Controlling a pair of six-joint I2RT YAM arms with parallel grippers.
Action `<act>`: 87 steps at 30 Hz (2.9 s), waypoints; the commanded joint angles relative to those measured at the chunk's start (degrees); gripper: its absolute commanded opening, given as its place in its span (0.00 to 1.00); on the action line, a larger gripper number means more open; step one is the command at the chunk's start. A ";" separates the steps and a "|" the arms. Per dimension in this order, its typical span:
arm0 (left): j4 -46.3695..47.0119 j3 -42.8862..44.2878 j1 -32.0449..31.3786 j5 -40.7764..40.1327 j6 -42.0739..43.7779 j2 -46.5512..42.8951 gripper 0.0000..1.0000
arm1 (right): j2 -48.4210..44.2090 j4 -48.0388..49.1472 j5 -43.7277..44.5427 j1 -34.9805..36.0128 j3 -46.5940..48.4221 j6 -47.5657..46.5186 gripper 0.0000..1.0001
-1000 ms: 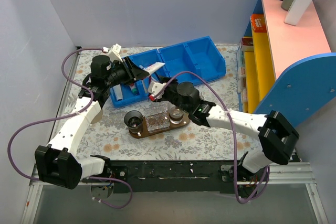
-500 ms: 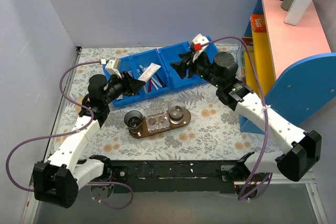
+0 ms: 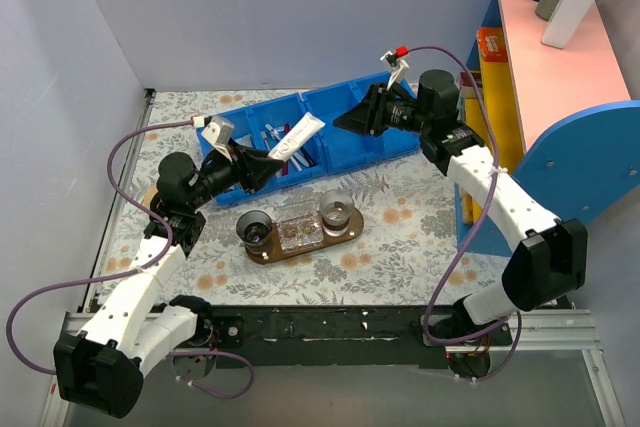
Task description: Prepare toiletry sets of a toothbrush and toothpaste on the tray
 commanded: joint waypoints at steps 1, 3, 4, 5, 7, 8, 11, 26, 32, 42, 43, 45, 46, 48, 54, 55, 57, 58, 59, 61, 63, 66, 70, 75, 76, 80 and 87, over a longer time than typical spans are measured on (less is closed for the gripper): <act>2.64 -0.47 -0.66 2.33 1.99 -2.00 0.00 | 1.40 6.31 -8.80 -1.10 1.59 9.45 0.40; 2.73 -0.47 -0.75 2.59 1.91 -2.08 0.00 | 2.62 6.14 -8.80 -1.19 2.12 9.97 0.41; 2.82 -0.56 -0.93 2.85 1.82 -2.26 0.00 | 3.06 6.32 -9.49 -1.19 2.39 10.24 0.41; 3.08 -0.73 -1.02 3.12 1.82 -2.17 0.00 | 3.68 6.58 -10.20 -1.19 3.00 10.68 0.41; 2.99 -0.65 -1.28 3.73 1.73 -2.00 0.00 | 5.52 6.93 -12.04 -1.19 3.70 11.82 0.41; 2.99 -0.65 -1.37 3.82 1.73 -2.00 0.00 | 6.05 7.02 -12.57 -1.19 4.32 12.00 0.41; 3.25 -0.74 -1.54 3.73 1.82 -2.43 0.00 | 7.20 7.02 -12.66 -1.19 4.76 11.74 0.43; 3.35 -1.17 -2.51 4.00 1.56 -3.67 0.00 | 7.11 -1.59 -5.80 -2.25 7.23 2.07 0.46; 3.52 -1.09 -2.77 4.00 1.47 -3.67 0.00 | 7.37 -1.33 -9.94 -1.11 6.52 2.77 0.46; 3.70 -1.35 -2.95 3.91 1.56 -4.11 0.00 | 7.81 4.12 -12.14 -0.31 4.76 7.69 0.46; 3.70 -1.26 -2.95 3.74 1.56 -4.11 0.00 | 7.99 4.12 -12.31 -0.23 4.76 7.78 0.46; 3.70 -1.35 -3.04 3.56 1.64 -4.02 0.00 | 8.34 4.21 -12.57 -0.14 4.76 8.22 0.44; 3.70 -1.35 -3.04 3.56 1.56 -4.11 0.00 | 8.43 4.38 -12.66 -0.05 4.85 8.13 0.44; 3.70 -1.35 -3.04 3.56 1.64 -4.19 0.00 | 8.43 4.30 -12.58 0.04 4.85 8.13 0.44; 3.70 -1.53 -3.13 3.38 1.64 -4.72 0.00 | 9.57 1.05 -11.69 0.04 5.29 5.85 0.44; 3.70 -1.53 -3.13 3.21 1.73 -4.72 0.00 | 9.57 1.13 -12.13 0.04 5.12 6.11 0.44; 3.70 -1.61 -3.21 3.12 1.73 -4.63 0.00 | 9.57 1.83 -12.66 0.13 4.68 6.28 0.43; 3.70 -1.53 -3.21 3.12 1.82 -4.72 0.00 | 9.48 2.10 -13.01 0.13 4.59 6.37 0.42; 3.61 -1.53 -3.21 3.21 1.82 -4.63 0.00 | 9.40 2.19 -13.10 0.04 4.59 6.63 0.42; 3.70 -1.53 -3.21 3.12 1.82 -4.55 0.00 | 9.13 2.62 -13.45 0.13 4.24 6.72 0.39; 3.61 -1.53 -3.30 2.94 1.82 -4.72 0.00 | 8.96 3.41 -13.89 0.21 3.89 7.07 0.33; 3.70 -1.61 -3.30 2.77 2.00 -4.72 0.00 | 9.04 5.69 -15.65 0.21 3.27 8.92 0.27; 3.87 -1.79 -3.39 2.86 2.00 -4.72 0.00 | 8.69 6.41 -15.92 0.13 2.57 9.36 0.22; 4.22 -2.05 -3.65 3.12 2.00 -5.07 0.00 | 8.25 7.98 -16.18 0.21 2.48 10.24 0.07; 4.40 -2.05 -3.65 3.12 2.08 -4.99 0.00 | 8.34 8.42 -16.44 0.21 2.39 10.85 0.04; 4.49 -2.05 -3.83 3.65 2.00 -4.64 0.00 | 7.99 11.49 -16.97 0.21 2.48 12.70 0.01; 3.87 -1.79 -3.92 3.21 1.64 -3.58 0.11 | 6.23 11.59 -12.24 0.13 3.27 10.42 0.01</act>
